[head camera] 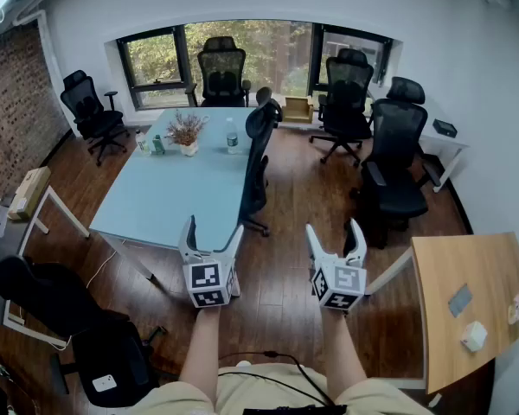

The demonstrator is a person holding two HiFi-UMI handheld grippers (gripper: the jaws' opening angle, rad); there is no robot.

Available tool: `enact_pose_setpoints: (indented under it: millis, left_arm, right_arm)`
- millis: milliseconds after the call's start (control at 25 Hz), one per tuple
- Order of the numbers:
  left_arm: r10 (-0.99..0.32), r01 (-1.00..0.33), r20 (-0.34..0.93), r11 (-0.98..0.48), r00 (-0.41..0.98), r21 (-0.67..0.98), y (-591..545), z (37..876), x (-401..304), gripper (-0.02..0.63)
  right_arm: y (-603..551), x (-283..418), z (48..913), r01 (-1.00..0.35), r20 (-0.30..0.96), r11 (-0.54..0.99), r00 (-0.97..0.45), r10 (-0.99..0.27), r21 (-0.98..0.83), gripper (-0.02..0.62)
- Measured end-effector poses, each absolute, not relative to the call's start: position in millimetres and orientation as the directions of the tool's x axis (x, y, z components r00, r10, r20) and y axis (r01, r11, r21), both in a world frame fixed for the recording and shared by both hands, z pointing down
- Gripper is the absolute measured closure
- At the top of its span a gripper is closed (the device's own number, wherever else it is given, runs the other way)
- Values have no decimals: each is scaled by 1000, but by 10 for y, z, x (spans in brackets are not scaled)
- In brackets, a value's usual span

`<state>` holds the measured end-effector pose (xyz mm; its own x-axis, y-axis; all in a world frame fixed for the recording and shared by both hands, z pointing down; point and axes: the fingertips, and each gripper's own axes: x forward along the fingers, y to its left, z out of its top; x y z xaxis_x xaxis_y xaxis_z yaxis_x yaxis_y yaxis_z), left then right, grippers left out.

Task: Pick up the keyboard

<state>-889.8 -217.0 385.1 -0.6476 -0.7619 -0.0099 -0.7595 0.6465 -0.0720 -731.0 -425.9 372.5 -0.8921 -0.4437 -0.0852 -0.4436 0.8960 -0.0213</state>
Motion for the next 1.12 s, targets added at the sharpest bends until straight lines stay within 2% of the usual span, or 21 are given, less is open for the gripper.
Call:
enact_pose_setpoints:
  millis: [360, 480, 680, 880, 1000, 1120]
  left_arm:
    - [-769, -769, 50, 633, -638, -89, -1403, 4089, -9136, 143]
    - [-783, -785, 73, 610, -618, -108, -1162, 4224, -9134, 141]
    - [-835, -841, 99, 540, -541, -45, -1040, 4531, -9135, 143]
    - [-931, -937, 109, 347, -348, -32, -1556, 4636, -8610, 143]
    - [-970, -975, 95, 221, -223, -33, -1943, 4595, -8188, 143]
    - [-996, -997, 70, 60, -63, -50, -2488, 4469, -7467, 142]
  right_arm:
    - [-3566, -7733, 3893, -408, -70, 913, -910, -409, -33, 135]
    - [-3431, -7724, 4073, -440, -61, 897, -895, -442, -44, 143]
    - [-3282, -7443, 4341, -537, -27, 843, -843, -538, -31, 156]
    - [-3496, -6555, 4283, -684, -44, 729, -728, -684, -13, 164]
    - [-3607, -5802, 4220, -780, -70, 626, -623, -779, -13, 166]
    - [-3689, -4830, 4163, -869, -89, 495, -494, -865, 3, 166]
